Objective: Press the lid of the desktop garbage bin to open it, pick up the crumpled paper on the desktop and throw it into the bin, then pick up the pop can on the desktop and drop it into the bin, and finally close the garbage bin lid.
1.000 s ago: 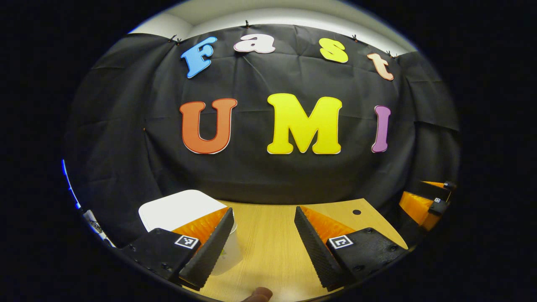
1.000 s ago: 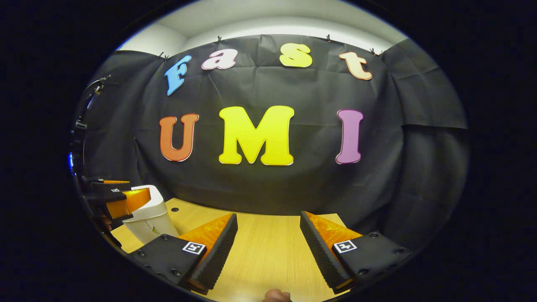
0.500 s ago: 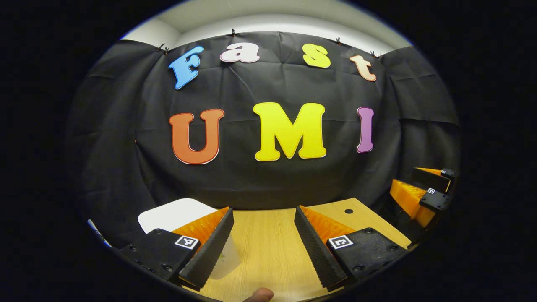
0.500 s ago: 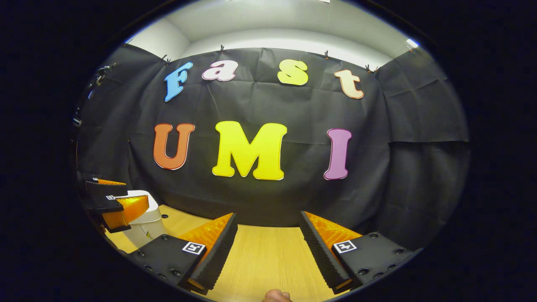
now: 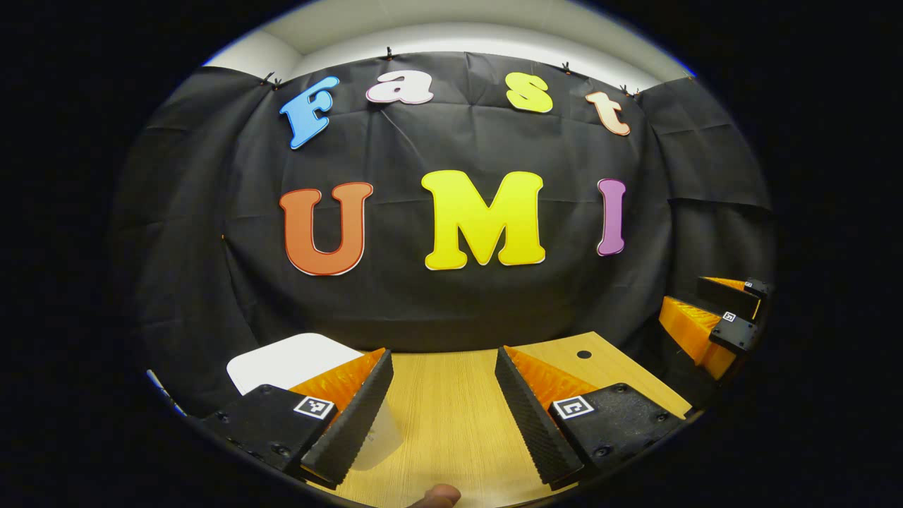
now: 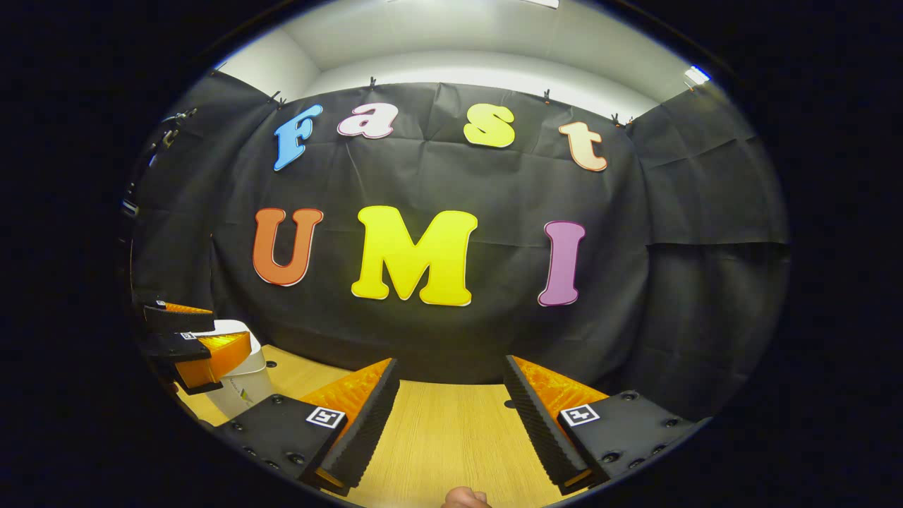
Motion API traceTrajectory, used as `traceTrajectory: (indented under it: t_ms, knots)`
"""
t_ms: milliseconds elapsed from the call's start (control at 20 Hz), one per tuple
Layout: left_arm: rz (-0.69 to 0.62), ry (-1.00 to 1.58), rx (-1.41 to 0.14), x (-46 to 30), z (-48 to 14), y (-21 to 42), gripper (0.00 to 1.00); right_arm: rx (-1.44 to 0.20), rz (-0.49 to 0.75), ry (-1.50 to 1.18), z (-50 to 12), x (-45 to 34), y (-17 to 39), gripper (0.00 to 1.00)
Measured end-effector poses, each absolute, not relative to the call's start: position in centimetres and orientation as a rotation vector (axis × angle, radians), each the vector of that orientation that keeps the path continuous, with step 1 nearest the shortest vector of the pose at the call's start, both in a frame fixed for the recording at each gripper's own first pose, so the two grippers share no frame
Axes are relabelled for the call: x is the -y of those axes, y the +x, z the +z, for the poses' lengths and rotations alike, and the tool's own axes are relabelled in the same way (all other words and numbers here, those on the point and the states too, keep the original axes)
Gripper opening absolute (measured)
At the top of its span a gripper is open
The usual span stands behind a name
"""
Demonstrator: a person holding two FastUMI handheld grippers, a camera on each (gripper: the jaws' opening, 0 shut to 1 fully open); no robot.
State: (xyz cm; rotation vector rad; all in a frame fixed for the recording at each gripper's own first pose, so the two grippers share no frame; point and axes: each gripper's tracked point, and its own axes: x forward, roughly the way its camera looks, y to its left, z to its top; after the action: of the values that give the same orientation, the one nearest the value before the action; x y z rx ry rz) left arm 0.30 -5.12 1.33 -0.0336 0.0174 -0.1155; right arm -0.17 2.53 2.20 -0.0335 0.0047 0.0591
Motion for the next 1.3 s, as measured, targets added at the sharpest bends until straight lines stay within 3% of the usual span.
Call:
traceTrajectory:
  t_ms: [1300]
  knots:
    - [-0.121, -0.043, -0.067, 6.3, -0.1, 0.6, 0.96, -0.033, 0.143, -0.014, 1.1, -4.8, 1.0, 0.94]
